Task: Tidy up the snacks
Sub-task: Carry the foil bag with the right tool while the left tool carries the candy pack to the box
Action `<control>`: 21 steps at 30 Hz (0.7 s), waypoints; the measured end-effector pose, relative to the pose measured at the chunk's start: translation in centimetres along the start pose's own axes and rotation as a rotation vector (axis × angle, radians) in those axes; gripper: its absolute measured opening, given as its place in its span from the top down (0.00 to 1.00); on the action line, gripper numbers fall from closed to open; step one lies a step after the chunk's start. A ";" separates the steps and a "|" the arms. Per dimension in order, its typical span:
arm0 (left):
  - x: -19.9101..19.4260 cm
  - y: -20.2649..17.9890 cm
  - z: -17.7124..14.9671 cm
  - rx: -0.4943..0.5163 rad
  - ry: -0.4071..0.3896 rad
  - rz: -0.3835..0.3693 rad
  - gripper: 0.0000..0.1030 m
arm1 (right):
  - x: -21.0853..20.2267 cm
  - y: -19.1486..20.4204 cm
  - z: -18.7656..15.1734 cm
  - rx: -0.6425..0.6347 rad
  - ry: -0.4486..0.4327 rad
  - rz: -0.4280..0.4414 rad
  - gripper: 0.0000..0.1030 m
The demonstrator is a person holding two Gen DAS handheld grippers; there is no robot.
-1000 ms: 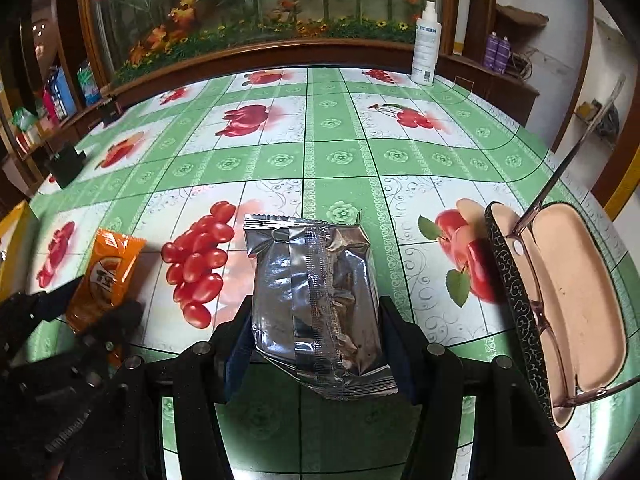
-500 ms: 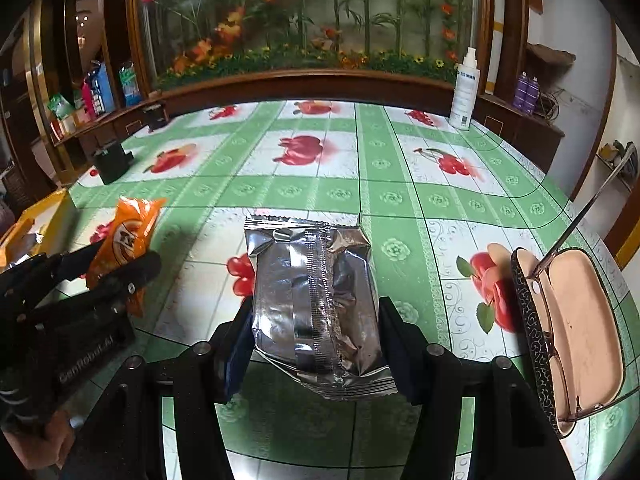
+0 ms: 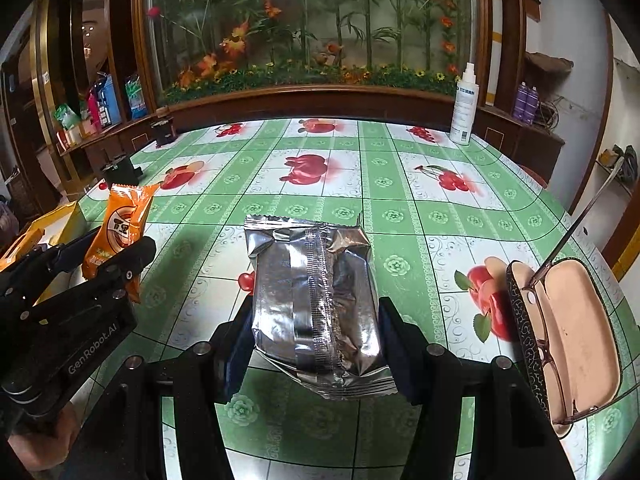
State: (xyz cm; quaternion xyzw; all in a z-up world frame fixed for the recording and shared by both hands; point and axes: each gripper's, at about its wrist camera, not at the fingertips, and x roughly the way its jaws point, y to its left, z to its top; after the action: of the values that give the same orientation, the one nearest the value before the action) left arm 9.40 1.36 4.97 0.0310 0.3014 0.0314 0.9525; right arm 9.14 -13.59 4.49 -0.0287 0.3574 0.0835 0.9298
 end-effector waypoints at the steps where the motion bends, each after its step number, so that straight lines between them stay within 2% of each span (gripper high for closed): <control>1: 0.0 0.0 0.0 0.003 0.000 0.000 0.51 | -0.1 -0.1 0.0 0.001 0.000 0.000 0.39; 21: -0.7 0.2 0.1 -0.001 -0.030 0.015 0.50 | -1.1 0.4 0.1 -0.019 -0.050 0.029 0.39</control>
State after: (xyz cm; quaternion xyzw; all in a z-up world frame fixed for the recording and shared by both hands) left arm 8.86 1.49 5.48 0.0332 0.2866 0.0380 0.9567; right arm 8.28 -13.35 5.29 -0.0303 0.3334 0.1010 0.9369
